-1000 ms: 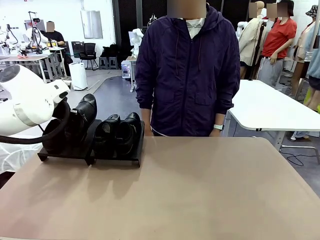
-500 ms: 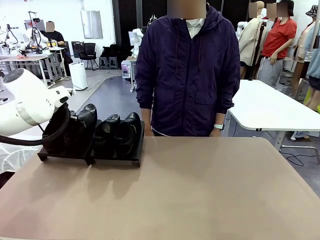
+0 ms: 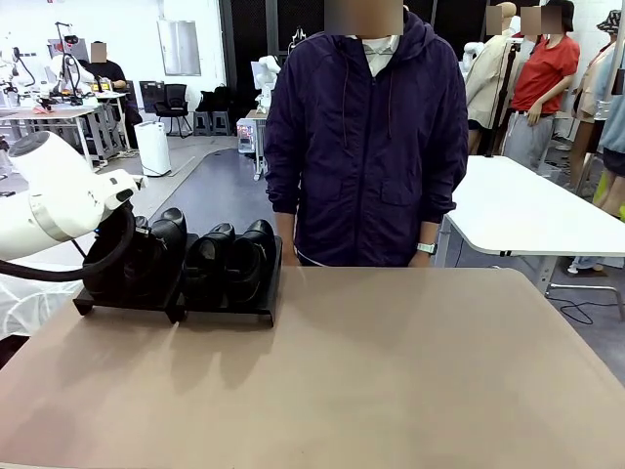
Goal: Organize the shoes by placing them on the stand.
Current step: Place the Shoe from the middle of the table onto the Shoes Stand.
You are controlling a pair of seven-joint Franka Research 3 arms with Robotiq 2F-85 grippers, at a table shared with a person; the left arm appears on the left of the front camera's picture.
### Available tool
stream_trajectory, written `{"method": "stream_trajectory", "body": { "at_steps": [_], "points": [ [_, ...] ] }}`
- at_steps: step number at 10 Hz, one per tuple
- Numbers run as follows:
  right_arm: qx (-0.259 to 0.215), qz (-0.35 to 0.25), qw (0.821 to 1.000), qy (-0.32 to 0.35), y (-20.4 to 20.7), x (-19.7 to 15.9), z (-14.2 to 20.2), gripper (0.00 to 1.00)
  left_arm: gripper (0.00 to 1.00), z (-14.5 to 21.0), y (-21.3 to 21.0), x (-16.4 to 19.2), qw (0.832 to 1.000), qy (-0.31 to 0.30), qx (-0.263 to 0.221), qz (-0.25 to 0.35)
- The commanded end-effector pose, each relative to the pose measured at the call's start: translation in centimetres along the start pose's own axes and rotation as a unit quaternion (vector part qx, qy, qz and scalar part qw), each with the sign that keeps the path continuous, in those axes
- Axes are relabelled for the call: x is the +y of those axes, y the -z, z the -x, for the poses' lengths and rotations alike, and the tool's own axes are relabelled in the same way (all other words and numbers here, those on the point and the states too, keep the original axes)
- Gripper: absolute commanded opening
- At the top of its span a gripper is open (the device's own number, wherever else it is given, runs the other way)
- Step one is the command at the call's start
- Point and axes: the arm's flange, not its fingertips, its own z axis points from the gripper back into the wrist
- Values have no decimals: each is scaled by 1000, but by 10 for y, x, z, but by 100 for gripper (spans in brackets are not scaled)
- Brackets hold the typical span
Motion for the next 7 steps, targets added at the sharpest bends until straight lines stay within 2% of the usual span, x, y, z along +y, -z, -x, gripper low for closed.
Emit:
{"method": "stream_trajectory", "body": {
  "at_steps": [1,2,7],
  "points": [
    [1,-3,1000,0,-2,1,-1,100,96,-10,-5,0,1000,-6,3,-2],
    [1,-3,1000,0,-2,1,-1,100,100,-11,-9,-1,1000,-3,-4,-4],
    [1,-3,1000,0,-2,1,-1,100,100,-7,-33,-7,1000,6,-20,8]
  ]
}}
